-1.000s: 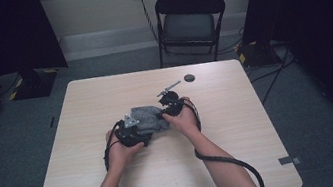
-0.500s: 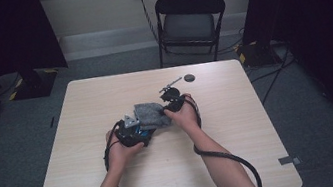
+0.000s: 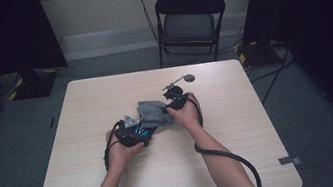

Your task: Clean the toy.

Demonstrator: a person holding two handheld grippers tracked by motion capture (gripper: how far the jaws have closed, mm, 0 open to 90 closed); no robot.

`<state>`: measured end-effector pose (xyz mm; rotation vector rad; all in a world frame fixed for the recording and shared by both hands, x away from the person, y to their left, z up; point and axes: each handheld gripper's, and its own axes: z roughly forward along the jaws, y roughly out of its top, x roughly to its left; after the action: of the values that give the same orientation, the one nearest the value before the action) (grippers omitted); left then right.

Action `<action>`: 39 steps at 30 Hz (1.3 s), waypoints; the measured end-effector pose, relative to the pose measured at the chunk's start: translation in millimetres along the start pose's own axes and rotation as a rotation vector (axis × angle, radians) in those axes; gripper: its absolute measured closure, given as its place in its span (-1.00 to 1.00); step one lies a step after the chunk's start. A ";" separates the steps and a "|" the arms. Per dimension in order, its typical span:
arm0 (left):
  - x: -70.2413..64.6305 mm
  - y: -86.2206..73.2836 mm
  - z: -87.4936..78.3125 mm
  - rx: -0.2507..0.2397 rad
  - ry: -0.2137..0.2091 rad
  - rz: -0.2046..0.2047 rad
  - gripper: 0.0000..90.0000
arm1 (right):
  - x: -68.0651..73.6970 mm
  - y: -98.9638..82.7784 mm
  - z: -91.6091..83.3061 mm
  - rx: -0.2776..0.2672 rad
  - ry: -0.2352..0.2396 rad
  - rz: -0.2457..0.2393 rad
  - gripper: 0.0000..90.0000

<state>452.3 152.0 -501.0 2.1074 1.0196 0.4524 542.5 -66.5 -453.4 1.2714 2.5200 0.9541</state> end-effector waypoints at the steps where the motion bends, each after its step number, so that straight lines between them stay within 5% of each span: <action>1: 0.0 0.0 0.0 0.000 0.000 -0.001 -0.46 | -0.8 -0.3 0.0 0.000 -0.002 0.001 0.74; 14: 0.0 0.0 0.0 0.000 0.000 0.000 -0.46 | -9.6 -2.4 -2.1 -0.004 -0.041 0.011 0.74; 17: 0.0 0.0 0.0 0.000 -0.001 -0.001 -0.46 | -13.6 -3.3 -3.6 0.008 -0.084 0.002 0.74; 25: 0.0 0.0 -0.1 0.001 -0.001 0.000 -0.46 | -32.1 -9.6 -11.9 -0.009 -0.096 0.052 0.74; 39: 0.0 0.0 -0.1 0.001 0.001 0.000 -0.46 | -46.0 -19.9 -17.8 -0.005 -0.110 0.066 0.74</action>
<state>452.2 152.0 -500.9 2.1076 1.0208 0.4527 550.8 -118.9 -457.7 1.3738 2.4046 0.8776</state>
